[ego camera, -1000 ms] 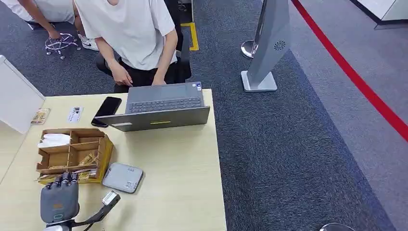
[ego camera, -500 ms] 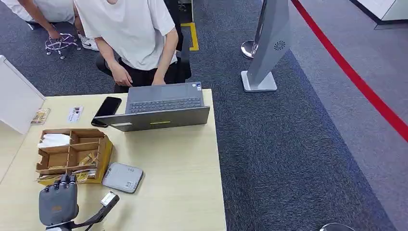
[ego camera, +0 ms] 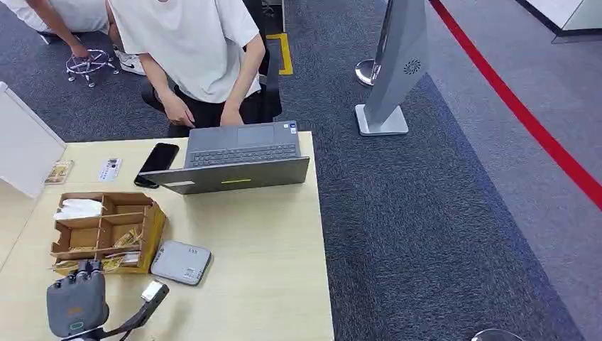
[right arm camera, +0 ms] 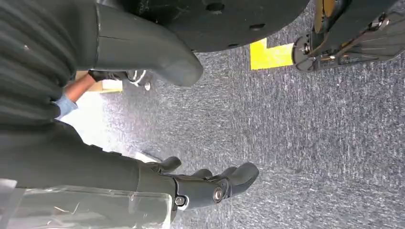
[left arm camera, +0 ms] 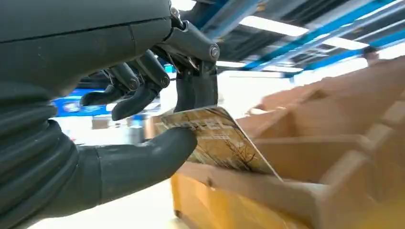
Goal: Pass the card to the sensor for recognition and then transmit it.
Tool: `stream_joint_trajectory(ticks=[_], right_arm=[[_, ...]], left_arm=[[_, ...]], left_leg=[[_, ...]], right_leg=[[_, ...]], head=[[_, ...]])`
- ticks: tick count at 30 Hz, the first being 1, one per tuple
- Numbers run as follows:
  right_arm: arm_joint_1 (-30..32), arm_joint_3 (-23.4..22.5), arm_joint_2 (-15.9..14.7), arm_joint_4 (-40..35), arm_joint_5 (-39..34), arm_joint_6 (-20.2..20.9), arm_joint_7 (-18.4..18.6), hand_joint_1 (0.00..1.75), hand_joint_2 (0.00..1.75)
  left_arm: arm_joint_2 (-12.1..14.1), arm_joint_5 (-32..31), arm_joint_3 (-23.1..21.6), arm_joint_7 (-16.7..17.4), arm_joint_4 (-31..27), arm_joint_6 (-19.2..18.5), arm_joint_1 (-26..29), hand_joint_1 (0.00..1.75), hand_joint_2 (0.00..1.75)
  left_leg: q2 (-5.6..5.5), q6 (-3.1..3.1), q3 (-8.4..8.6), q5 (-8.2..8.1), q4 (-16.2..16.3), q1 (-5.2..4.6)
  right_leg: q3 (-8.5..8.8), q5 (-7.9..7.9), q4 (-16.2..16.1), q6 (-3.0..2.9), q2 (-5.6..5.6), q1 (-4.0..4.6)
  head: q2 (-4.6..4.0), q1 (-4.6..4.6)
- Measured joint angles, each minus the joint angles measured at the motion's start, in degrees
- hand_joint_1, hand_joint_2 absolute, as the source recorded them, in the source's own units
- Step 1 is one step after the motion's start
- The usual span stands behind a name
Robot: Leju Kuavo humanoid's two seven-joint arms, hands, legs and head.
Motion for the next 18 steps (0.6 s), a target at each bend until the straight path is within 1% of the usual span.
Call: stream_joint_trajectory(ticks=[2, 3, 6, 8, 11, 15, 18], right_arm=[[-0.02, -0.28, 0.0, 0.0, -0.11, -0.17, 0.07, 0.0, 1.75], [-0.04, -0.44, 0.0, 0.0, -0.3, -0.26, 0.07, 0.0, 1.75], [-0.06, -1.35, 0.02, 0.0, -1.49, -0.94, 0.07, 0.0, 1.75], [-0.1, -1.64, 0.04, 0.0, -1.79, -1.01, 0.07, 0.0, 1.75], [-0.09, -1.9, 0.09, 0.0, -1.84, -1.01, 0.07, 0.0, 1.75], [-0.11, -2.25, 0.11, 0.0, -1.84, -1.01, 0.07, 0.0, 1.75], [-0.12, -2.32, 0.11, 0.0, -1.84, -1.01, 0.07, 0.0, 1.75]], left_arm=[[1.8, -0.02, -3.47, 5.79, -1.7, 0.0, 0.64, 1.75, 1.75], [2.8, -0.02, -5.35, 7.75, -2.83, 0.0, 0.99, 1.75, 1.75], [5.88, -0.07, -11.82, 11.5, -7.09, 0.02, 1.36, 1.75, 1.75], [7.27, -0.07, -14.88, 12.45, -8.66, 0.02, 1.33, 1.75, 1.75], [8.66, -0.07, -17.89, 12.84, -10.32, 0.02, 1.36, 1.75, 1.75], [9.78, -0.07, -19.86, 12.95, -11.44, 0.02, 1.4, 1.75, 1.75], [10.15, -0.07, -20.45, 12.95, -11.85, 0.02, 1.4, 1.75, 1.75]], left_leg=[[-0.04, 0.0, -0.01, 0.0, 0.0, 0.01], [-0.04, 0.0, 0.0, 0.0, 0.0, 0.01], [-0.06, 0.0, -0.03, 0.0, 0.0, 0.01], [-0.01, 0.0, -0.02, 0.0, 0.0, 0.01], [-0.02, 0.0, -0.02, 0.0, 0.0, 0.0], [-0.03, 0.0, -0.02, 0.0, 0.0, 0.0], [-0.03, 0.0, -0.02, 0.0, 0.0, 0.01]], right_leg=[[0.0, 0.0, 0.0, 0.0, -0.04, 0.0], [-0.01, 0.0, 0.0, 0.0, -0.04, 0.0], [0.03, 0.0, 0.0, 0.0, -0.06, 0.01], [0.03, 0.0, 0.0, 0.0, -0.03, 0.0], [0.02, 0.0, 0.0, 0.0, -0.03, 0.0], [0.02, 0.0, 0.0, 0.0, -0.03, 0.0], [0.01, 0.0, 0.0, 0.0, -0.03, 0.01]], head=[[0.0, 0.02], [0.0, 0.0], [0.0, 0.02], [0.0, 0.0], [0.0, 0.02], [0.0, 0.0], [0.0, 0.02]])
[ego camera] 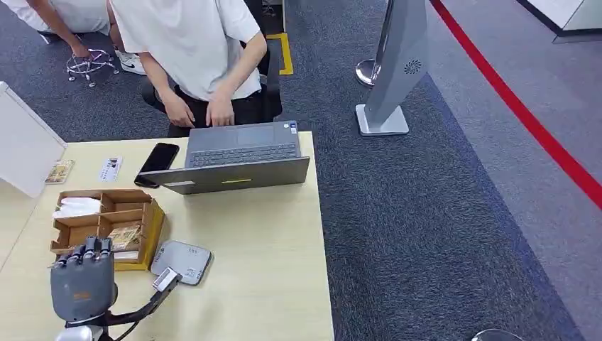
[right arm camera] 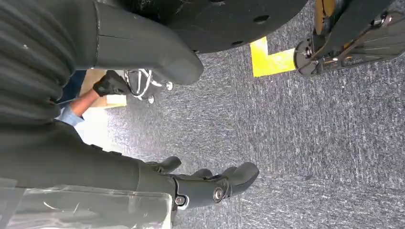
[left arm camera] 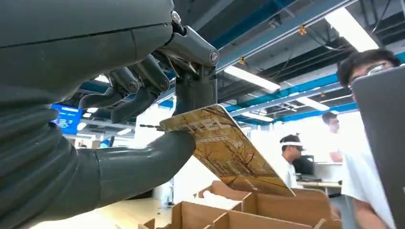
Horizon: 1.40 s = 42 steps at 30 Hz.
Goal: Pass the card to the sensor for recognition and then transmit it.
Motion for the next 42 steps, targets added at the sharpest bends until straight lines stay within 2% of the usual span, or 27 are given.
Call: stream_joint_trajectory(ticks=[25, 26, 27, 28, 29, 30, 33, 37, 39, 42], right_arm=[[-0.03, -0.42, 0.02, 0.0, -0.09, 0.0, -0.02, 0.0, 1.75], [-0.03, -0.54, 0.04, 0.0, -0.56, -0.04, -0.41, 0.0, 1.75], [0.0, -0.79, 0.04, 0.0, -1.14, -0.11, -0.77, 0.0, 1.75], [0.07, -1.09, 0.04, 0.0, -1.44, -0.17, -1.03, 0.0, 1.75], [0.08, -1.27, 0.04, 0.0, -1.42, -0.17, -1.11, 0.0, 1.75], [0.0, -1.42, 0.04, 0.0, -1.4, -0.17, -1.2, 0.0, 1.75], [-0.03, -1.75, 0.07, 0.0, -1.4, -0.13, -1.2, 0.0, 1.75], [-0.02, -1.77, 0.07, 0.0, -1.4, -0.13, -1.2, 0.0, 1.75], [-0.04, -2.05, 0.07, 0.0, -1.4, -0.09, -1.18, 0.0, 1.75], [-0.04, -2.25, 0.07, 0.0, -1.42, -0.09, -1.18, 0.0, 1.75]], left_arm=[[0.7, 0.0, -0.96, -0.35, -0.22, 0.0, 0.0, 1.75, 1.75], [0.04, 0.0, -0.96, -3.16, -1.31, 0.0, 0.3, 1.75, 1.75], [-2.17, 0.0, -0.2, -7.63, -5.68, 0.0, 1.69, 1.75, 1.75], [-4.16, 0.0, 0.51, -14.57, -11.85, 0.15, 2.36, 1.75, 1.75], [-5.93, 0.0, 1.01, -19.02, -14.79, 0.15, 2.42, 1.75, 1.75], [-7.59, 0.0, 1.23, -21.93, -17.04, 0.11, 2.43, 1.75, 1.75], [-10.64, 0.02, 3.3, -24.08, -21.96, 0.07, 3.71, 1.75, 1.75], [-10.65, 0.02, 3.39, -24.13, -22.18, 0.05, 3.74, 1.75, 1.75], [-13.62, 0.02, 4.68, -24.79, -26.25, 0.02, 4.34, 1.75, 1.75], [-14.49, 0.02, 5.12, -24.9, -27.23, 0.02, 4.64, 1.75, 1.75]], left_leg=[[0.0, 0.0, 0.01, 0.0, 0.0, 0.0], [0.02, -0.01, 0.0, 0.01, 0.0, 0.01], [0.05, 0.0, -0.04, 0.0, 0.03, 0.01], [-0.04, 0.01, -0.13, 0.0, 0.03, -0.03], [-0.18, 0.06, -0.15, 0.04, 0.03, -0.08], [-0.19, 0.07, -0.1, 0.02, 0.02, -0.11], [0.04, 0.09, -0.01, -0.07, 0.02, -0.15], [0.03, 0.09, -0.01, -0.06, 0.02, -0.15], [-0.09, 0.07, -0.01, -0.03, 0.0, -0.12], [-0.1, 0.09, -0.01, -0.01, 0.0, -0.12]], right_leg=[[-0.01, 0.0, 0.0, 0.0, 0.0, 0.0], [-0.03, 0.0, 0.01, 0.0, 0.02, 0.0], [-0.08, 0.02, 0.0, 0.01, 0.07, 0.01], [-0.04, 0.02, -0.02, 0.02, -0.02, -0.03], [0.03, 0.01, -0.03, 0.04, -0.16, -0.08], [0.08, 0.0, -0.04, 0.04, -0.18, -0.11], [0.0, 0.01, -0.04, 0.04, 0.02, -0.13], [0.0, 0.01, -0.04, 0.04, 0.02, -0.13], [0.03, -0.01, 0.0, 0.03, -0.14, -0.12], [0.07, 0.0, 0.0, 0.03, -0.15, -0.12]], head=[[0.0, 0.0], [0.0, -0.02], [0.0, -0.2], [0.0, -0.24], [0.0, 0.0], [0.0, 0.42], [0.0, 0.22], [0.0, 0.2], [0.0, 0.17], [0.0, 0.17]])
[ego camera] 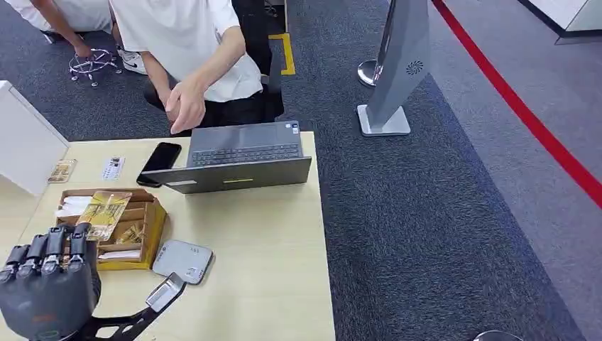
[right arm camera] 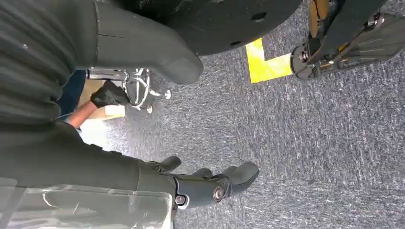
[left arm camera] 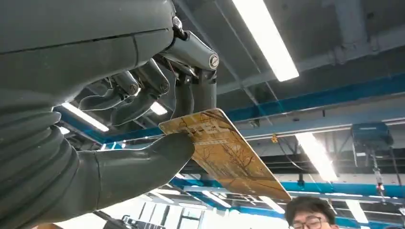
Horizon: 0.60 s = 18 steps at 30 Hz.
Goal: Pass the card to the sensor for recognition and then transmit it.
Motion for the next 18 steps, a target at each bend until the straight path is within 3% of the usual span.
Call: stream_joint_trajectory(ticks=[12, 18], right_arm=[[0.0, -0.02, 0.02, 0.0, -0.44, 0.0, 0.0, 0.0, 1.75], [-0.01, -0.02, 0.02, 0.0, 0.24, 0.04, 0.09, 0.0, 1.75]], left_arm=[[-0.7, 0.0, 0.33, 0.0, -0.7, -0.02, 0.17, 1.75, 1.75], [-0.52, 0.0, 1.2, 2.6, -0.63, -0.07, -0.38, 1.75, 1.75]], left_leg=[[0.0, 0.0, 0.0, 0.0, 0.0, -0.01], [0.0, 0.0, 0.0, 0.0, 0.0, -0.01]], right_leg=[[-0.02, 0.0, -0.01, 0.0, 0.01, 0.0], [-0.02, 0.0, -0.01, 0.0, 0.01, 0.0]], head=[[0.0, -0.02], [0.0, 0.0]])
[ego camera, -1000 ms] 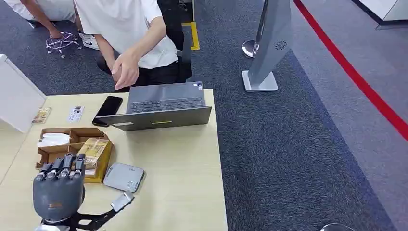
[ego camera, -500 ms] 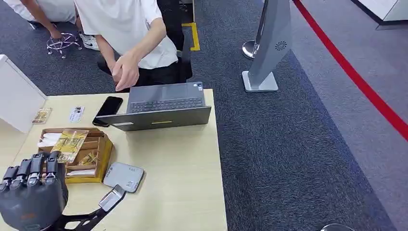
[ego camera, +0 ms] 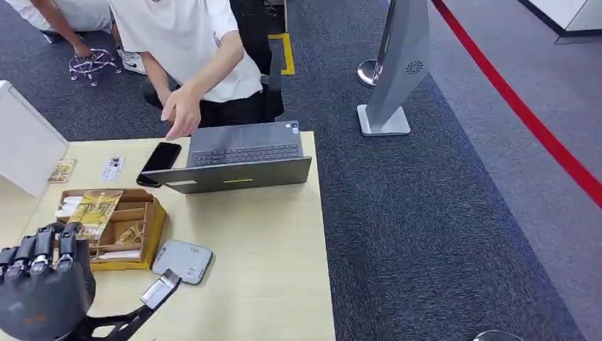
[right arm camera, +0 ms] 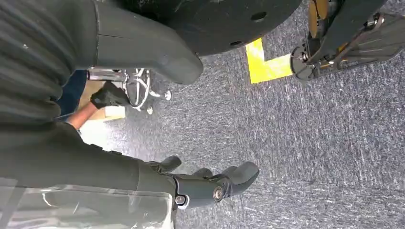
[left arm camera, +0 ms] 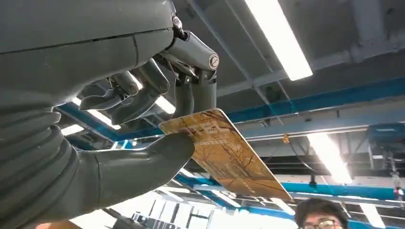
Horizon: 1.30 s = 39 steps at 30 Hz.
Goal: Pass the card to the sensor for recognition and then transmit it.
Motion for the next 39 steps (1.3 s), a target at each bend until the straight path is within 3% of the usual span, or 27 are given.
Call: stream_joint_trajectory(ticks=[3, 7, 10, 14, 19, 39], right_arm=[[-0.08, 0.0, -0.02, 0.0, 1.56, 0.33, 0.07, 0.0, 1.75], [-0.13, 0.07, -0.02, 0.0, 2.69, 0.59, -0.28, 0.0, 1.75], [-0.15, 0.07, -0.02, 0.0, 3.04, 0.9, -0.35, 0.0, 1.75], [-0.15, 0.07, -0.02, 0.0, 2.97, 1.07, -0.46, 0.0, 1.75], [-0.15, 0.07, -0.02, 0.0, 3.0, 1.07, -0.59, 0.0, 1.75], [-0.17, 0.07, -0.02, 0.0, 3.39, 0.15, 0.33, 0.0, 1.75]], left_arm=[[1.59, 0.0, 3.07, 3.93, 2.29, -0.04, -3.11, 1.75, 1.75], [7.11, 0.02, 8.78, 9.63, 8.49, -0.04, -7.92, 1.75, 1.75], [10.41, 1.12, 13.82, 7.78, 13.8, -0.04, -11.3, 1.75, 1.75], [12.28, 1.53, 17.66, 6.8, 17.14, -0.04, -12.96, 1.75, 1.75], [13.18, 0.99, 19.23, 6.78, 18.93, -0.04, -13.78, 1.75, 1.75], [12.39, 0.17, 20.24, 8.01, 21.95, -0.02, -14.56, 1.75, 1.75]], left_leg=[[-0.01, 0.0, 0.0, 0.05, 0.0, 0.0], [0.02, -0.09, 0.05, 0.11, -0.01, 0.06], [0.0, -0.06, 0.05, 0.14, -0.02, 0.07], [0.02, -0.06, 0.01, 0.13, -0.01, 0.05], [0.02, -0.05, 0.0, 0.12, -0.01, 0.02], [0.01, -0.06, 0.0, 0.12, -0.01, 0.04]], right_leg=[[0.01, 0.0, 0.01, 0.0, -0.02, 0.0], [-0.02, 0.01, 0.09, -0.02, 0.06, 0.03], [0.0, 0.01, 0.13, -0.02, 0.04, 0.04], [-0.01, 0.01, 0.1, -0.02, 0.08, 0.02], [-0.02, 0.01, 0.07, -0.01, 0.08, 0.01], [-0.05, 0.01, 0.08, -0.01, 0.06, 0.02]], head=[[0.0, -0.02], [0.0, -0.04], [0.0, -0.13], [0.0, -0.09], [0.0, -0.11], [0.0, -0.11]])
